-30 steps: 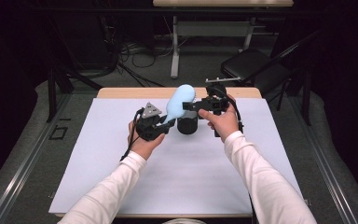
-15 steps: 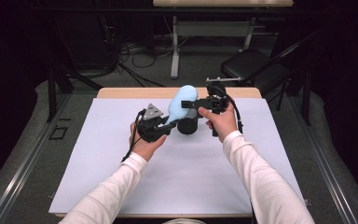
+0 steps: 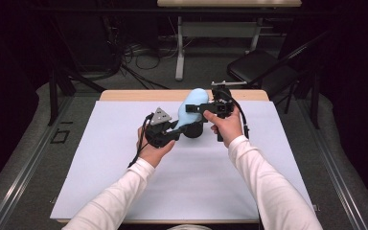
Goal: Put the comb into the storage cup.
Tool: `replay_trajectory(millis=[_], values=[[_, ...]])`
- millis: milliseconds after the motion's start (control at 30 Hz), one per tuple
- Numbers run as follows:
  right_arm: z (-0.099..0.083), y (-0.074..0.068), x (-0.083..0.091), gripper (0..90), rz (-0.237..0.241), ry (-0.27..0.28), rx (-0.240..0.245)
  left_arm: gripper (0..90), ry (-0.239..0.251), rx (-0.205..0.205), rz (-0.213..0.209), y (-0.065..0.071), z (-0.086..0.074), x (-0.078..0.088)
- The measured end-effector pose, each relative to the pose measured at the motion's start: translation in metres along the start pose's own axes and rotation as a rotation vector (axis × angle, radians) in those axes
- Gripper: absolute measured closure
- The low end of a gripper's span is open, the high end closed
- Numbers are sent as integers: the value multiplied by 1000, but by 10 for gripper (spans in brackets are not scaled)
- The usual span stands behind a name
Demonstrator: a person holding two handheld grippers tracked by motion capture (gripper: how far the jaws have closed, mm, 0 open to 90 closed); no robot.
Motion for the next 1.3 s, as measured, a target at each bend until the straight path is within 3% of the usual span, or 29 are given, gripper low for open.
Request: replay_trajectory(millis=[133, 267, 633, 867, 1100, 1300], values=[[-1, -1, -1, 131, 14, -4, -9, 691, -8, -3, 0, 0, -2, -2], [-2, -3, -2, 148, 34, -5, -51, 691, -12, -4, -2, 1, -3, -3], [-4, 0, -4, 196, 28, -22, -57, 691, -22, -2, 0, -2, -6, -3], [-5, 2, -2, 274, 62, -37, -86, 692, -32, 1, -1, -2, -10, -5], [-3, 6, 1, 351, 84, -16, -145, 693, -44, 0, -5, -2, -12, -6], [-4, 7, 1, 380, 91, -9, -160, 693, -51, -4, -4, -2, -13, -7]])
Point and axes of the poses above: each handheld gripper's, and its own axes: x roughly backward along the jaws, z roughly out of its top, y roughly to its right, the point moved 10 cm from there along -x, roughly forward along the jaws, and after that the axes turned 7 degrees about y, right-handed, at the moved point
